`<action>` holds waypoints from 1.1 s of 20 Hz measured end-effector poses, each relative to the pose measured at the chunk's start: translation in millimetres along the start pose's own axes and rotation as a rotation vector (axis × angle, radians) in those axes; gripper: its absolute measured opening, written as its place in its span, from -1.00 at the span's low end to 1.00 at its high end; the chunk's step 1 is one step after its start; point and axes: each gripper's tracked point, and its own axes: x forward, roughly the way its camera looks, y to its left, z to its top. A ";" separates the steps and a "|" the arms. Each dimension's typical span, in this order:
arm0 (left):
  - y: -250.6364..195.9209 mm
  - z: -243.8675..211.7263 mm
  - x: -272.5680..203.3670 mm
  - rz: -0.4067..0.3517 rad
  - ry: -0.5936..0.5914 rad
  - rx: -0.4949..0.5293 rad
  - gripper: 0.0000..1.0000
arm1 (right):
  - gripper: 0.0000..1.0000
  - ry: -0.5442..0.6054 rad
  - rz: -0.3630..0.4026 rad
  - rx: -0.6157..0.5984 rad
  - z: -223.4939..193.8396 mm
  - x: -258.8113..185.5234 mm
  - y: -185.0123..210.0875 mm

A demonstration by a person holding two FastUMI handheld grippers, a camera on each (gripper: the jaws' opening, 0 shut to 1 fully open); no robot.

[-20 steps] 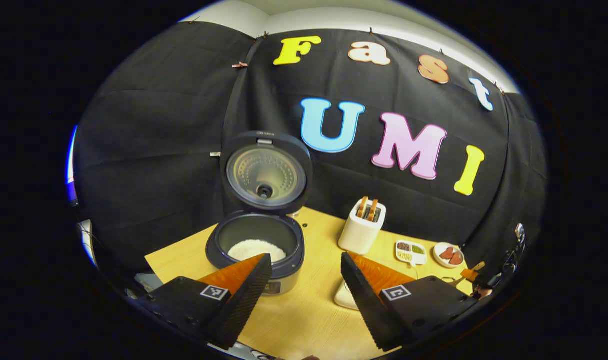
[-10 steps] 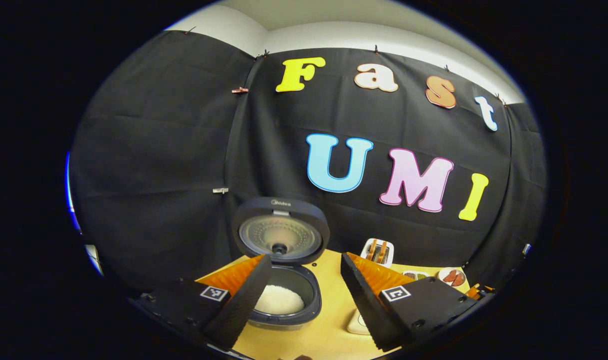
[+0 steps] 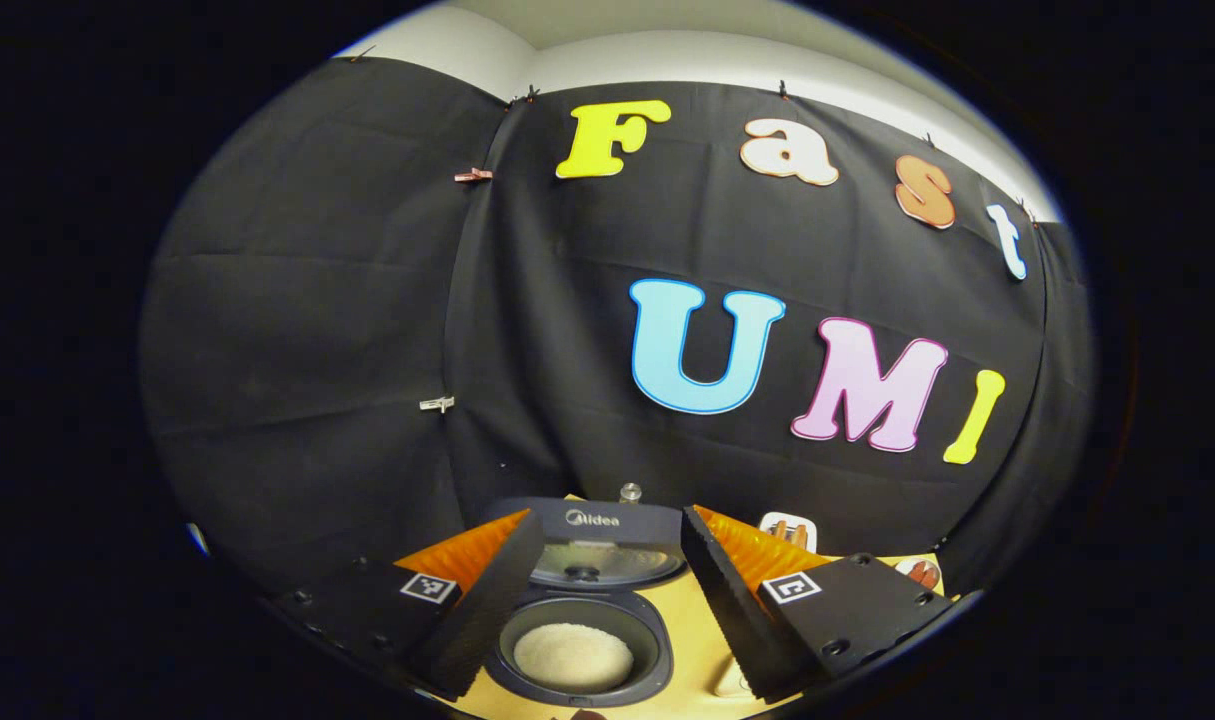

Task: Close the left gripper, press the button to open the rice cooker; take a wooden spoon from the chopstick holder with the right hand, scoop a spoonful of rice and pour it into the rice cooker, then put the wooden spoon back into the chopstick holder.

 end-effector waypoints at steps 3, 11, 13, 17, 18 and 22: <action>2.2 6.6 39.3 -0.022 -0.009 -0.007 0.91 | 0.97 0.027 0.001 -0.002 -9.0 -11.3 10.9; 6.9 -22.6 112.4 -0.008 0.104 0.125 0.91 | 0.97 0.039 0.019 0.001 -7.6 -24.1 34.0; 7.5 -34.0 115.0 0.002 0.138 0.111 0.92 | 0.97 0.045 0.029 0.007 -7.3 -23.1 37.5; 5.0 -53.5 94.7 -0.004 0.204 0.095 1.00 | 0.97 0.078 0.071 0.006 -17.7 -16.3 52.1; 4.6 -60.1 86.0 -0.004 0.214 0.094 1.00 | 0.97 0.086 0.090 0.000 -20.5 -14.5 58.1; 2.9 -107.7 45.1 0.000 0.286 0.080 1.00 | 0.97 0.112 0.173 -0.020 -28.7 -5.1 84.9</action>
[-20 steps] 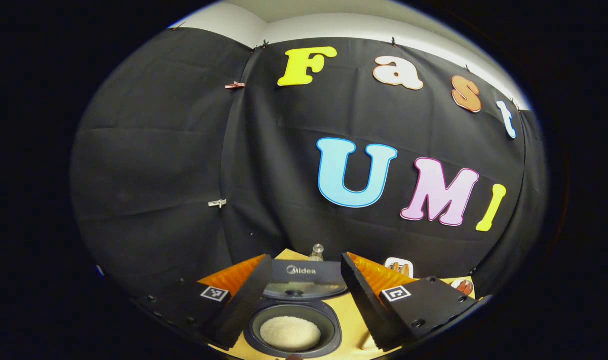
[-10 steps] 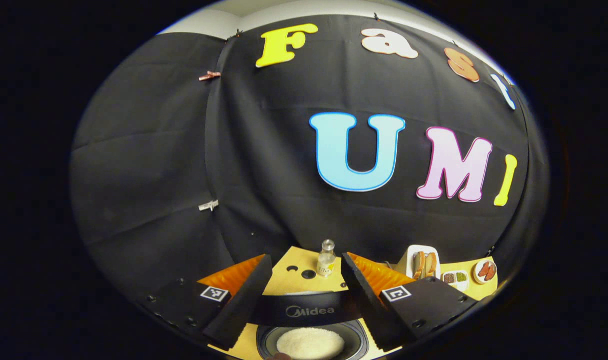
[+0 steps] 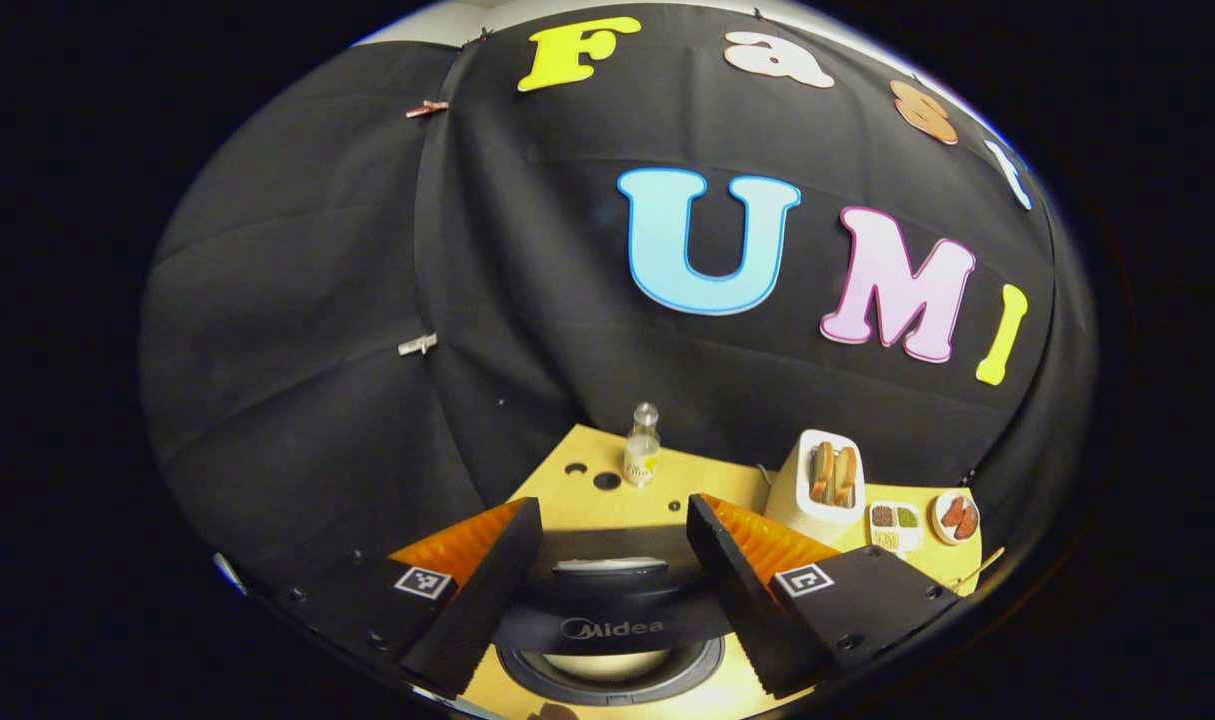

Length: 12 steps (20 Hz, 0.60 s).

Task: Close the left gripper, press the button to open the rice cooker; take a wooden spoon from the chopstick holder with the right hand, scoop a spoonful of rice and pour it into the rice cooker, then put the wooden spoon back into the chopstick holder.

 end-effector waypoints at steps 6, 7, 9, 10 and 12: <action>-6.8 -87.3 -20.7 -0.008 0.065 -0.036 1.00 | 0.97 0.058 0.104 -0.042 -17.1 11.7 33.0; -7.5 -97.0 -20.5 -0.009 0.062 -0.034 0.99 | 0.97 0.064 0.113 -0.048 -19.4 11.6 36.6; -9.0 -115.6 -19.1 -0.011 0.066 -0.015 0.98 | 0.98 0.080 0.130 -0.054 -25.2 10.6 42.2; -8.9 -123.4 -18.5 -0.011 0.067 -0.015 0.98 | 0.97 0.089 0.137 -0.056 -29.1 11.5 44.3; -9.2 -140.7 -15.4 -0.012 0.073 -0.007 0.99 | 0.98 0.104 0.147 -0.061 -34.9 10.2 46.1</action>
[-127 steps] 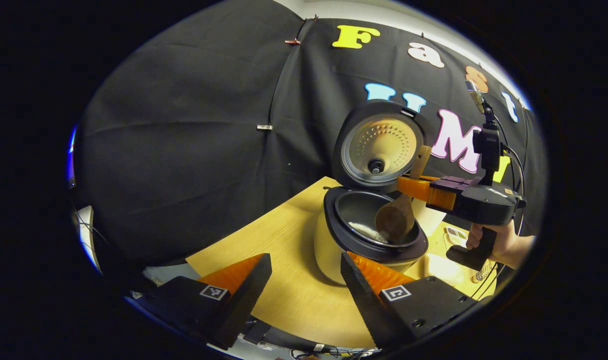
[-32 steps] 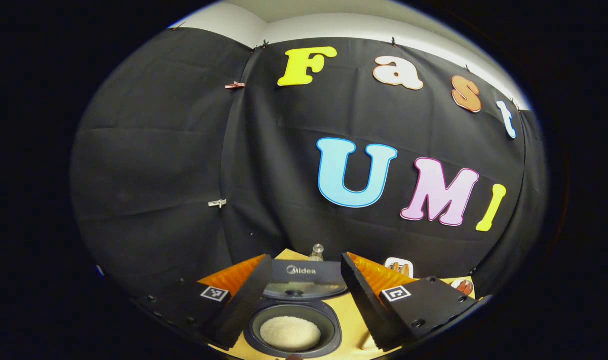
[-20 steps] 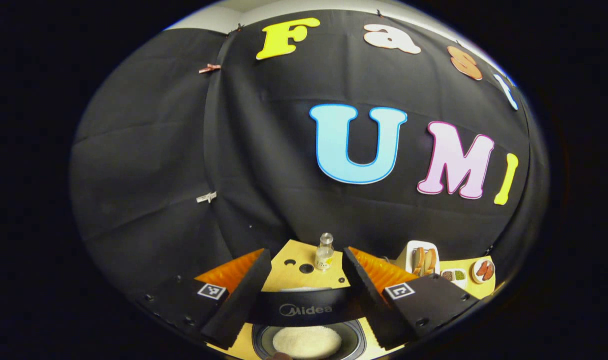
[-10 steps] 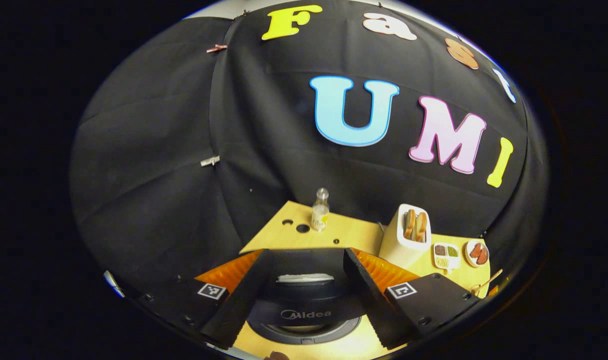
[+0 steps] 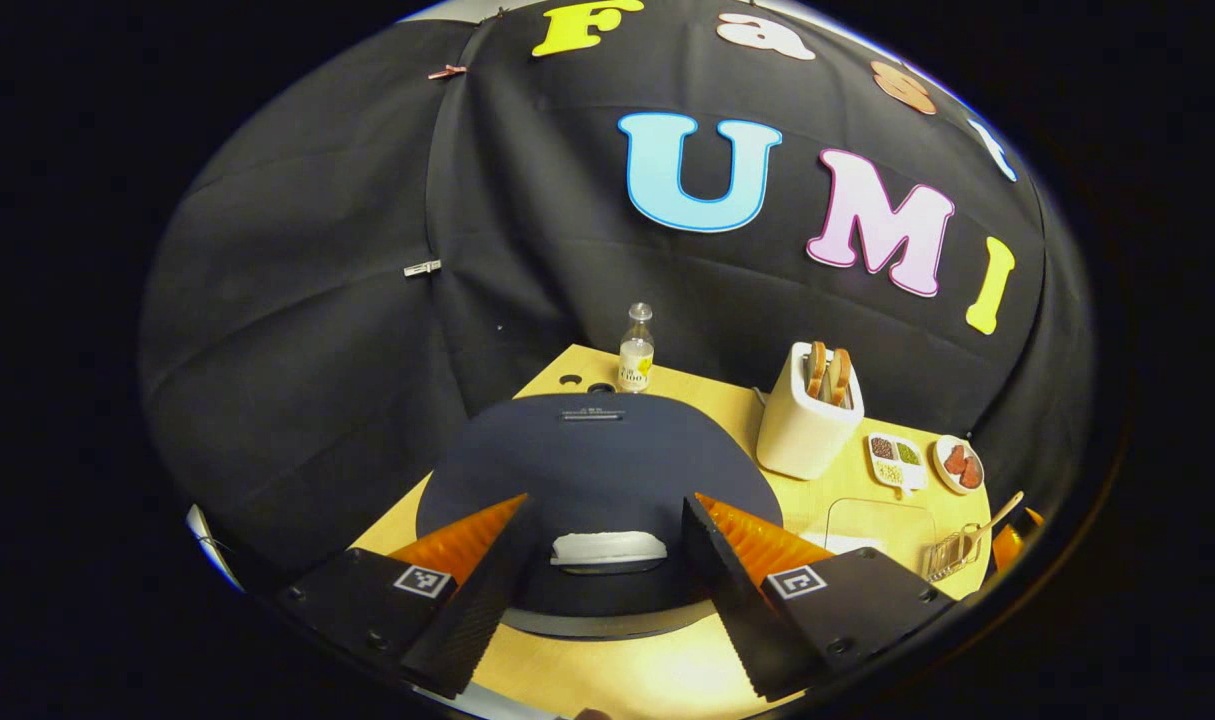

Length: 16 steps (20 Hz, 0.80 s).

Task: Close the left gripper, press the button to open the rice cooker; take a wooden spoon from the chopstick holder with the right hand, scoop a spoonful of rice and pour it into the rice cooker, then put the wooden spoon back into the chopstick holder.

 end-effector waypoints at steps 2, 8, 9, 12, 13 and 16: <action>-0.7 -14.3 4.8 0.002 0.011 0.018 0.99 | 0.98 0.008 0.001 -0.008 -3.4 -2.0 -1.3; -0.7 -39.7 17.2 0.039 0.028 0.054 1.00 | 0.98 0.010 -0.007 0.006 -7.7 -4.5 -14.7; -0.7 -37.4 14.0 0.044 0.014 0.052 0.99 | 0.97 0.016 -0.010 0.009 -10.0 -5.2 -17.6; -1.6 -40.5 14.7 0.048 -0.011 0.055 1.00 | 0.97 0.024 -0.010 0.020 -15.9 -9.4 -24.7; -1.2 -41.2 15.3 0.047 -0.014 0.056 1.00 | 0.97 0.031 -0.008 0.019 -18.4 -11.2 -26.9; -1.7 -49.6 22.9 0.045 0.003 0.046 1.00 | 0.97 0.044 -0.002 0.016 -26.6 -15.6 -35.9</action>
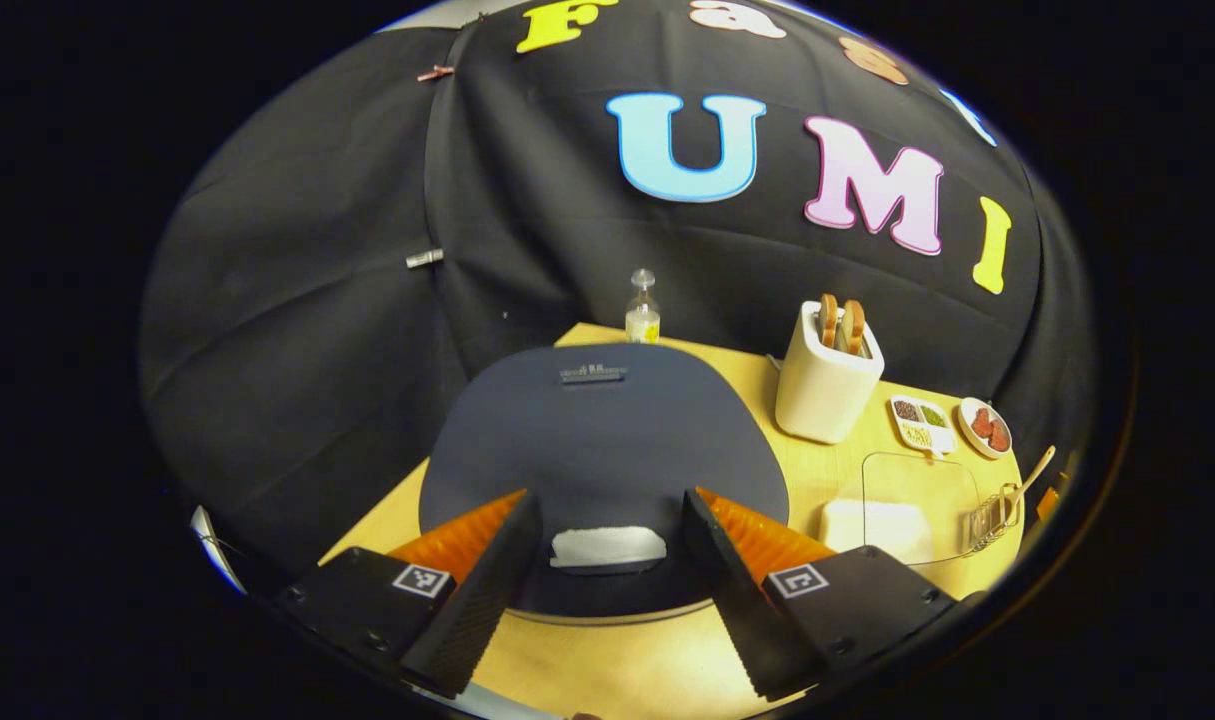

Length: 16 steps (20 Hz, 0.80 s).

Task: Close the left gripper, press the button to open the rice cooker; take a wooden spoon from the chopstick holder with the right hand, scoop a spoonful of rice and pour it into the rice cooker, then put the wooden spoon back into the chopstick holder.

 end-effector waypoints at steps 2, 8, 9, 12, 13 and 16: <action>0.4 -0.3 -2.3 0.001 -0.015 0.005 1.00 | 0.97 0.010 0.008 0.000 -4.9 -2.9 -4.8; -7.5 21.6 -37.1 0.039 -0.134 0.027 0.93 | 0.98 -0.040 0.008 0.008 13.0 -11.1 -30.6; -13.9 30.2 -50.7 0.043 -0.173 0.038 0.92 | 0.97 -0.052 0.005 0.010 19.0 -12.4 -37.2; -48.4 56.7 -93.9 0.013 -0.280 0.042 0.92 | 0.98 -0.076 0.011 0.034 39.4 -17.2 -50.0; -60.0 66.2 -107.4 0.007 -0.311 0.047 0.92 | 0.97 -0.096 0.004 0.025 51.1 -21.6 -54.5; -93.3 95.0 -142.2 -0.008 -0.393 0.076 0.90 | 0.97 -0.216 -0.021 -0.023 99.4 -43.2 -62.9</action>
